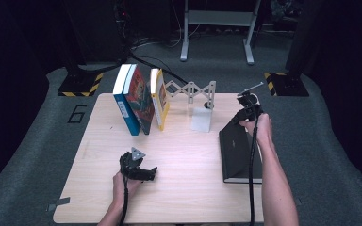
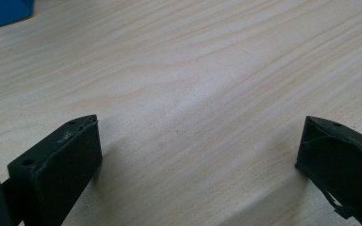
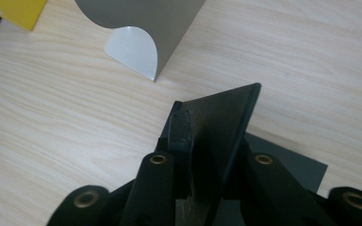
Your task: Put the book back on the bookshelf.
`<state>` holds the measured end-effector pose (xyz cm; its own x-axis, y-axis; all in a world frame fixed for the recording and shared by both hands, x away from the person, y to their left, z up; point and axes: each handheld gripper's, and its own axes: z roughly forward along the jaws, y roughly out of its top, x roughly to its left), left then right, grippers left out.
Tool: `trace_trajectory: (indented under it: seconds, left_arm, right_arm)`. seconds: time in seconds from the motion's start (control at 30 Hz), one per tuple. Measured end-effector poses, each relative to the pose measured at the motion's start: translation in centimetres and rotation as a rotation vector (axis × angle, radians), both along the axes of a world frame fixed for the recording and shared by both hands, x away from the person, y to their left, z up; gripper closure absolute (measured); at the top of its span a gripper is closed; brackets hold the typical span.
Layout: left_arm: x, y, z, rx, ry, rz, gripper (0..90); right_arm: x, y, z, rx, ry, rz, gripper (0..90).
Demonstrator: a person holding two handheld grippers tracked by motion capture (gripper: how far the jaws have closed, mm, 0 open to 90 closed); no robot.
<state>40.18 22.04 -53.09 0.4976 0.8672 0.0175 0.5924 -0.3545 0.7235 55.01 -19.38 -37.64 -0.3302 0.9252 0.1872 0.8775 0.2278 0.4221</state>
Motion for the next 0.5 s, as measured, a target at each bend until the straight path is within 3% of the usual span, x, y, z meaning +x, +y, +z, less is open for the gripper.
trace_trajectory:
  seconds: [0.07, 0.23, 0.37, 0.47, 0.5]
  left_arm:
    - [0.0, 0.0, 0.0, 0.001, 0.005, -0.003, 0.3]
    - [0.0, 0.0, 0.0, 0.001, 0.005, -0.004, 0.3]
    - [0.0, 0.0, 0.0, -0.001, -0.001, -0.002, 0.3]
    - [0.0, 0.0, 0.0, -0.001, 0.000, -0.002, 0.3]
    - [0.0, 0.0, 0.0, -0.001, -0.001, -0.002, 0.3]
  right_arm:
    - [0.0, 0.1, 0.1, 0.025, 0.010, -0.010, 83.4]
    - [-0.2, 0.3, 0.1, 0.028, 0.007, -0.012, 84.6]
    - [-0.7, 0.8, 0.3, 0.015, -0.039, -0.004, 85.5]
    - [-0.8, 0.9, 0.3, 0.023, -0.045, -0.017, 85.9]
    - [-1.0, 1.0, 0.5, 0.019, -0.074, -0.029, 86.4]
